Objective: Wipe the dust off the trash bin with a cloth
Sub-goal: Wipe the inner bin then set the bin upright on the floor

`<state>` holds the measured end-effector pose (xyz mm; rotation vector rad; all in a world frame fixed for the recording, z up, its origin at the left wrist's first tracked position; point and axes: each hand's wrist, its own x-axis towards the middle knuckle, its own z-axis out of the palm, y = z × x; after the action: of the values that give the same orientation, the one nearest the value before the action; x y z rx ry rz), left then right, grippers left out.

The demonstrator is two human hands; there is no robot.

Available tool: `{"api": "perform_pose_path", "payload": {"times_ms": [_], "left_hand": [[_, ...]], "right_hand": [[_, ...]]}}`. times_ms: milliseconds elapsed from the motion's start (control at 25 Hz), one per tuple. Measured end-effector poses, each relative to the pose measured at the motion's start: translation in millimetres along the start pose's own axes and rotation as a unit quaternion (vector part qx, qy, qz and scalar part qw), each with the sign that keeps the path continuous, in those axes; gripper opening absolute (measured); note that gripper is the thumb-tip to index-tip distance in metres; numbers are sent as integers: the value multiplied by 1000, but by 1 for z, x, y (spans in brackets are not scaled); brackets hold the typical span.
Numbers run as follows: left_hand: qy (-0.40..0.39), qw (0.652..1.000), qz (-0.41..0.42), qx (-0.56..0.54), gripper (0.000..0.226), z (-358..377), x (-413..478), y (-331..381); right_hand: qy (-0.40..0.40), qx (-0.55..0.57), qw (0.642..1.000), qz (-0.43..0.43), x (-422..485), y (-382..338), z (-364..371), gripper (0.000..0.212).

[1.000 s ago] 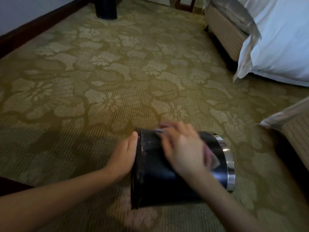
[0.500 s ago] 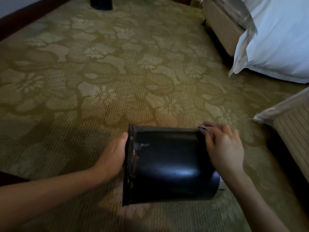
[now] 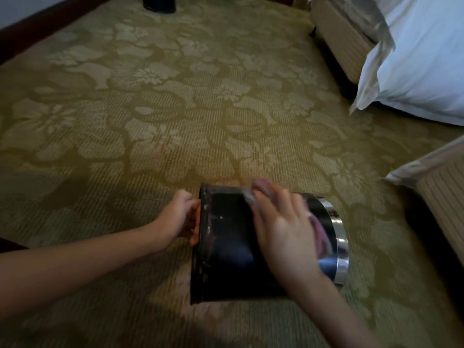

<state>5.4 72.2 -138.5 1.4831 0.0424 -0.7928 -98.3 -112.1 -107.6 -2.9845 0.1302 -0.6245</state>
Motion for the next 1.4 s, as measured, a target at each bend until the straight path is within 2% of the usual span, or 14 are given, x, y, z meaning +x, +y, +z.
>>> {"api": "perform_pose_path", "payload": {"times_ms": [160, 320, 480, 560, 680, 800, 920, 1080, 1120, 1160, 1200, 1280, 1320, 1400], "left_hand": [[-27, 1000, -2, -5, 54, -2, -2, 1], [8, 999, -36, 3, 54, 3, -4, 5], [-15, 999, -22, 18, 56, 3, -3, 8], [-37, 999, -11, 26, 58, 2, -3, 8], [-14, 998, 18, 53, 68, 4, -4, 9], [13, 989, 78, 122, 66, 9, -4, 5], [11, 986, 96, 138, 63, 9, -3, 4], [29, 991, 90, 98, 52, 11, -3, 4], [18, 991, 88, 94, 55, 11, -5, 3], [11, 990, 91, 103, 61, 11, -7, 1], [15, 988, 98, 123, 67, 11, -9, -1], [66, 980, 113, 149, 73, 9, -7, -3], [95, 976, 119, 153, 72, 10, -6, -1], [142, 975, 112, 129, 67, 19, -2, 3]], "right_hand": [[26, -34, 998, 52, -12, 21, -8, 36], [-18, 19, 997, -77, -17, -58, 9, 39], [-4, 26, 991, -133, -15, -28, -4, 39], [-2, 21, 996, -86, -18, 14, -12, 38], [-15, -2, 999, 29, -11, 70, -17, 44], [-3, -14, 996, 86, -2, 81, -17, 43], [10, 15, 999, 33, 12, 26, -6, 31], [-32, 114, 985, -128, 21, -42, 5, 29], [-49, 164, 979, -113, 23, -37, -3, 29], [-72, 290, 954, -24, 25, -24, -13, 30], [-79, 445, 885, 112, 31, -6, -26, 30], [-70, 667, 648, 362, 43, 53, -51, 39], [-52, 688, 588, 423, 46, 82, -63, 45], [-78, 666, 571, 473, 46, 123, -77, 43]]}}
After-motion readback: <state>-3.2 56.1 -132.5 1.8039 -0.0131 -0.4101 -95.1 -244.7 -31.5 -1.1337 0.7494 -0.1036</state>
